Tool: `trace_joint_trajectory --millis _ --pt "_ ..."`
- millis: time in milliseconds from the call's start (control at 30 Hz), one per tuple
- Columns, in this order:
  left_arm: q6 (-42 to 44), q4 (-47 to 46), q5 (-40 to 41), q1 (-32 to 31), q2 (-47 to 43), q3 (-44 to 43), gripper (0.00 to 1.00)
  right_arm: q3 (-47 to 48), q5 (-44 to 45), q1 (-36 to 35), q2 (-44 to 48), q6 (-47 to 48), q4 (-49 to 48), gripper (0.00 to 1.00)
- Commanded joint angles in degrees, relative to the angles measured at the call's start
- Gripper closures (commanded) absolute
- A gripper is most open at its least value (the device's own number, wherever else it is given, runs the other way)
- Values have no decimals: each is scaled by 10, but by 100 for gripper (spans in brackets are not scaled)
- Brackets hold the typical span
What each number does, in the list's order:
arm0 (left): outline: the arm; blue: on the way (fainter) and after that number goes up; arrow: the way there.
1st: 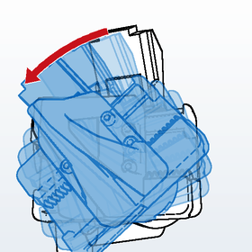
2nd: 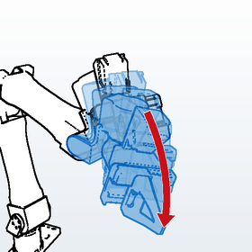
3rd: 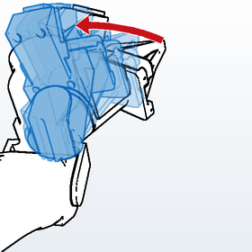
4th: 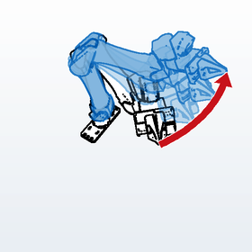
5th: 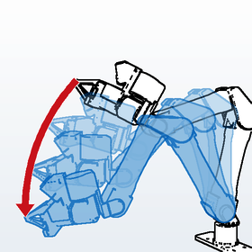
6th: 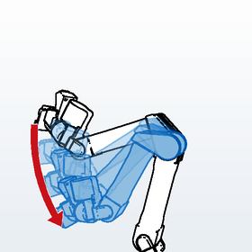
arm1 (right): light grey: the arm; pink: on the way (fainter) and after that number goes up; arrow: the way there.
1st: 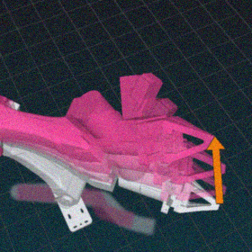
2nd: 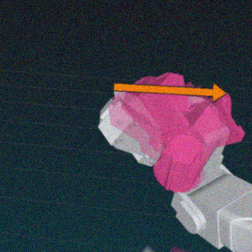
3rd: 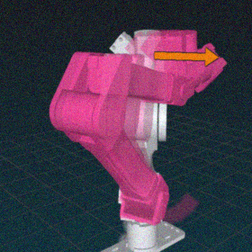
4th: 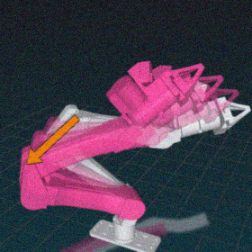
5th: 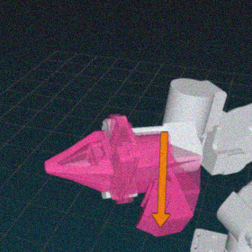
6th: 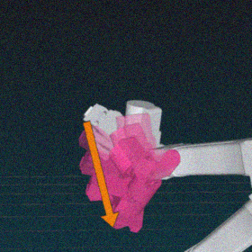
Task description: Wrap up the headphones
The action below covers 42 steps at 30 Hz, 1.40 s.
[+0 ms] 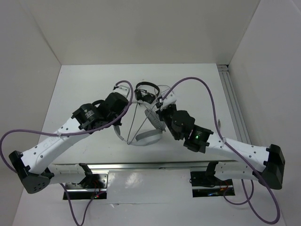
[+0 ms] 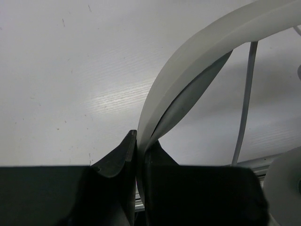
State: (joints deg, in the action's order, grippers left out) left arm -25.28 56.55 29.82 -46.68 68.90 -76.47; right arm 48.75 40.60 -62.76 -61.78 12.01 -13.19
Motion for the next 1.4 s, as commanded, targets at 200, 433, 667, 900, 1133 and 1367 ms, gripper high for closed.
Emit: trace_joint_trajectory --millis 200,433,667,900,1133,1367 --pt "97 29 -132 -15 -32 -50 100 24 -187 137 -29 -77 -65 77" --pt "96 34 -122 -32 -32 -45 100 96 -350 208 -69 -66 -14 65" --pt "89 58 -79 -32 -25 -97 100 35 -481 240 -82 -109 -87 83" --pt "44 137 -11 -32 21 -165 100 -15 -449 245 -114 -166 -172 97" --pt "20 165 -11 -32 27 -206 100 -37 -437 271 -158 -214 -240 100" --pt "25 149 -70 -32 22 -269 100 -34 -523 281 -242 -245 -273 96"
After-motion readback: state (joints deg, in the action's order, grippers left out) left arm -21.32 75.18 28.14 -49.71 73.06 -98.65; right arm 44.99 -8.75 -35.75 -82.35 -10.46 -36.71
